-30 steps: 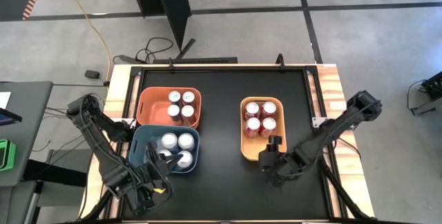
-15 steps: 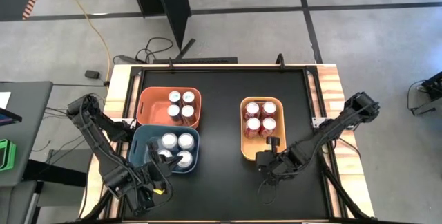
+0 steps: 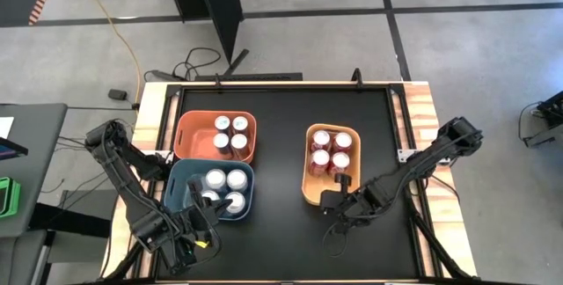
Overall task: Sort soda cans
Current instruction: Move the yellow bin to the bottom left of the table
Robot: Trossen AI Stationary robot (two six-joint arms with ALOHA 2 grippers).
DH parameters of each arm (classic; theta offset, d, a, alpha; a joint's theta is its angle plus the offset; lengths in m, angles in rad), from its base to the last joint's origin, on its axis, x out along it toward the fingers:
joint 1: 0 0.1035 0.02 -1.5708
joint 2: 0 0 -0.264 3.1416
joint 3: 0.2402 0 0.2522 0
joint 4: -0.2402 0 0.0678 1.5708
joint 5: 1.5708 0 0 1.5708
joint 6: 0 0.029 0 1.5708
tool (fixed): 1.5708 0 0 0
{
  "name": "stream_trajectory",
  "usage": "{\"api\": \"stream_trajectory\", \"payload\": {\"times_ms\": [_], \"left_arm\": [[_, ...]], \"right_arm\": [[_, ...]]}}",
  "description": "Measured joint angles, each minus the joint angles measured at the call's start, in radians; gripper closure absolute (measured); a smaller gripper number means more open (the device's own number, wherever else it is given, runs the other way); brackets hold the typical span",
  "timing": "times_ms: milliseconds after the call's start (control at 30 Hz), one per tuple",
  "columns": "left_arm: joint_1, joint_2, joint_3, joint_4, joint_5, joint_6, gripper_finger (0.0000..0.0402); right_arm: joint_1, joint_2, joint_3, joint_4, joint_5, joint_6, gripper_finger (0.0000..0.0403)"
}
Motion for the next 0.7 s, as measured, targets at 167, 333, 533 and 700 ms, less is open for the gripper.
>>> {"api": "stream_trajectory", "payload": {"times_ms": [167, 333, 533, 700], "left_arm": [[0.0, 0.0, 0.0, -0.004, 0.0, 0.0, 0.0401], [0.0, 0.0, 0.0, -0.004, 0.001, 0.0, 0.0401], [0.0, 0.0, 0.0, -0.005, 0.001, 0.004, 0.0401], [0.0, 0.0, 0.0, -0.004, 0.001, 0.005, 0.0401]], "right_arm": [[-0.001, 0.022, 0.0, 0.064, -0.021, -0.034, 0.0398], [-0.001, 0.08, 0.012, 0.152, -0.066, -0.075, 0.0398], [0.018, 0.175, 0.123, 0.134, -0.085, -0.103, 0.0398], [0.039, 0.245, 0.237, 0.117, -0.12, -0.127, 0.0398]]}}
